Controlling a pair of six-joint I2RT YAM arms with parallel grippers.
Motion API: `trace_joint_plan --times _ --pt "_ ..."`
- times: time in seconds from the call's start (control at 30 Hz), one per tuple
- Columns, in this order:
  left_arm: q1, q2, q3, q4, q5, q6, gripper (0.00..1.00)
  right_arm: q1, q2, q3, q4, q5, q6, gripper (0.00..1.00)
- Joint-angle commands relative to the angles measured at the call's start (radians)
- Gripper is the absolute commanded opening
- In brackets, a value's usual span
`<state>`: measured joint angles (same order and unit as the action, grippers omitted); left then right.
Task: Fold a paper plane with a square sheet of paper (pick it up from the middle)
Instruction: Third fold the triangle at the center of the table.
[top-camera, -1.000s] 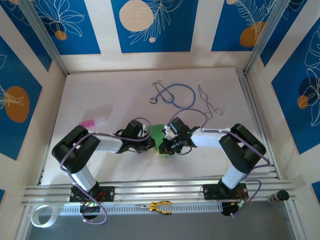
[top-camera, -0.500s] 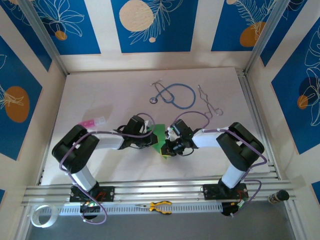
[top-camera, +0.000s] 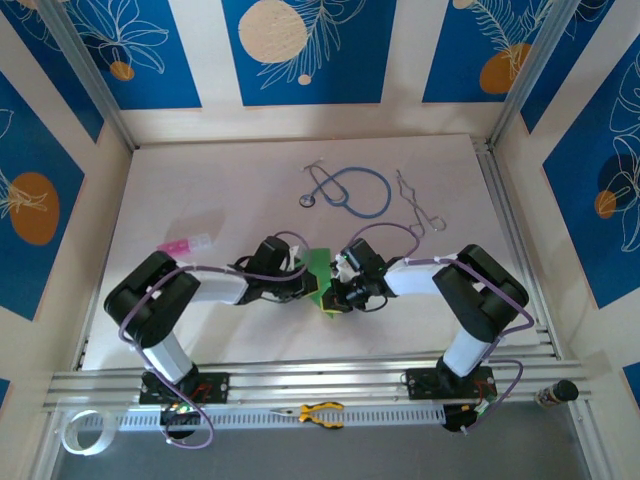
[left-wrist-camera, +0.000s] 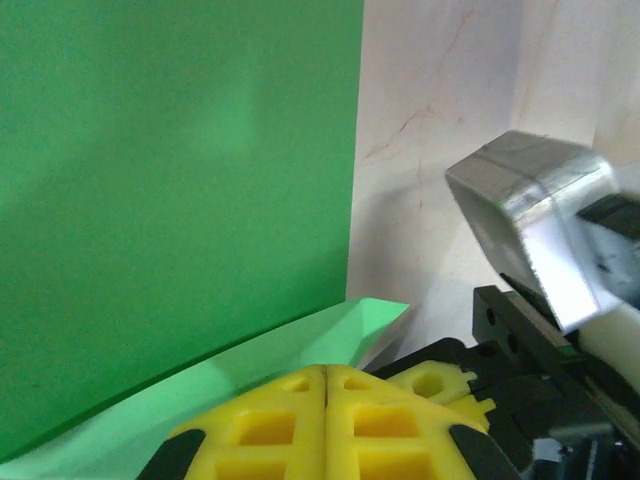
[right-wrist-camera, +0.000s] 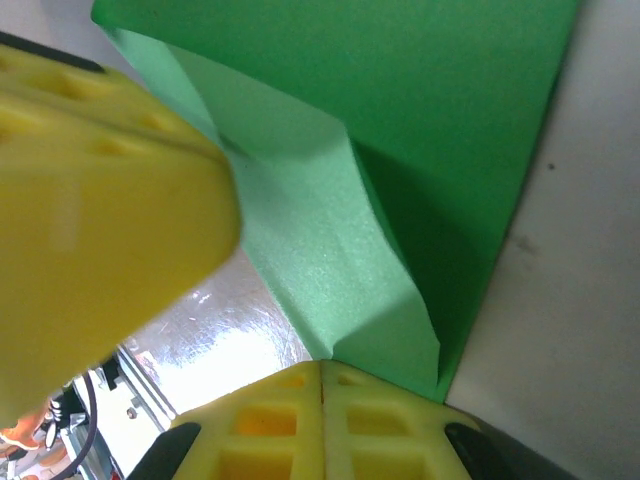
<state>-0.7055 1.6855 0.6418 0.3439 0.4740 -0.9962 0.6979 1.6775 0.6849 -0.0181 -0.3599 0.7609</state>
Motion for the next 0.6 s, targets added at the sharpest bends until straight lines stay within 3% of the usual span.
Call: trace_joint_plan --times 0.0,0.23,0.57 --pt "-0.013 0.022 -0.022 0.018 -0.021 -0.01 0.02 -0.003 0.028 -0.021 -0.05 0.041 0.005 0.07" --pt "0.02 0.057 -0.03 -0.018 -0.083 0.039 0.02 -0.003 0.034 -0.03 -0.054 0.05 0.002 0.06" --pt "0.119 0.064 -0.022 -0.011 -0.033 0.102 0.03 -0.003 0.045 -0.041 -0.051 0.056 0.0 0.04"
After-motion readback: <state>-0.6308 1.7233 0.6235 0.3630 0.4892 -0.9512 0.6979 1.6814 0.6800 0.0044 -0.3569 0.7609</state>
